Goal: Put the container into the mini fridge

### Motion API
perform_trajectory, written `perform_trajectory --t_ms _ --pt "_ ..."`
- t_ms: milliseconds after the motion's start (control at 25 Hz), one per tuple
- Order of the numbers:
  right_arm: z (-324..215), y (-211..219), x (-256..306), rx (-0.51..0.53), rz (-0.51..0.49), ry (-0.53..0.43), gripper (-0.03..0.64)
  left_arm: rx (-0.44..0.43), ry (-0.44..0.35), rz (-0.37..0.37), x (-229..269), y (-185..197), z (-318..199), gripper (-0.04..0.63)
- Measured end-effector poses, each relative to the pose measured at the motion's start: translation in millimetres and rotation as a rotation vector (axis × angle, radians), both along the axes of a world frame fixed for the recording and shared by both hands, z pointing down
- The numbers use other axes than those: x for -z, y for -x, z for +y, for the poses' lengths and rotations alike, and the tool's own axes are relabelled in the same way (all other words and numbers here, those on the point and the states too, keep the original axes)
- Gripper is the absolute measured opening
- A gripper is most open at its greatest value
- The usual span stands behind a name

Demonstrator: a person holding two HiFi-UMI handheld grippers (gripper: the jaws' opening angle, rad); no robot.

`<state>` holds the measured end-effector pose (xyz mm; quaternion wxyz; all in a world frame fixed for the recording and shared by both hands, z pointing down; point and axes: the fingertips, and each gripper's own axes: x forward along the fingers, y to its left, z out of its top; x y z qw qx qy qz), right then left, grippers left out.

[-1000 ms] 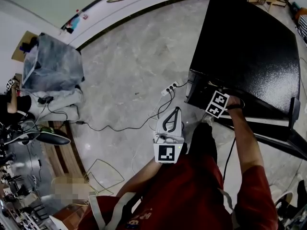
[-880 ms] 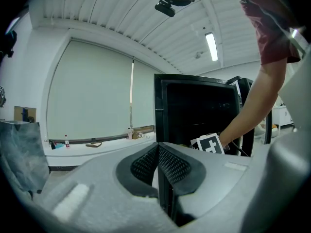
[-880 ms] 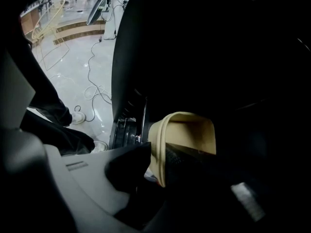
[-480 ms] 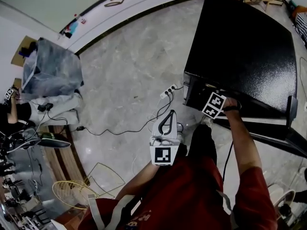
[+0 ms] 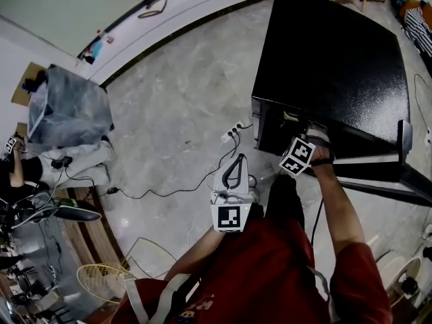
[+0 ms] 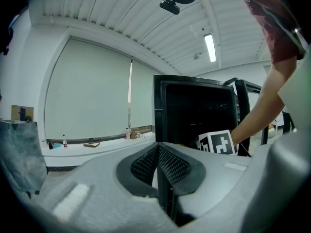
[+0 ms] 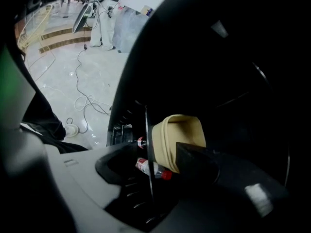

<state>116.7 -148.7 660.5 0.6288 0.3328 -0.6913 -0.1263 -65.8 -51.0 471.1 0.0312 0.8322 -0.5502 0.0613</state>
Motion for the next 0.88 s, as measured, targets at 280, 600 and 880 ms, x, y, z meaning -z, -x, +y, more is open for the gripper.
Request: perform_trajectory --t_ms 280,600,880 --pt "53 5 19 -0.078 -0.089 -0.036 0.242 -0.05 -0.011 0.006 3 -7 4 0.003" --pt "128 9 32 -0.217 -0.217 -0.027 0.24 -0.111 -0.013 0.007 7 -16 10 0.003" --pt "178 13 52 -0.354 -0.356 -0.047 0.239 -0.146 -0.007 0.001 -1 -21 15 0.004"
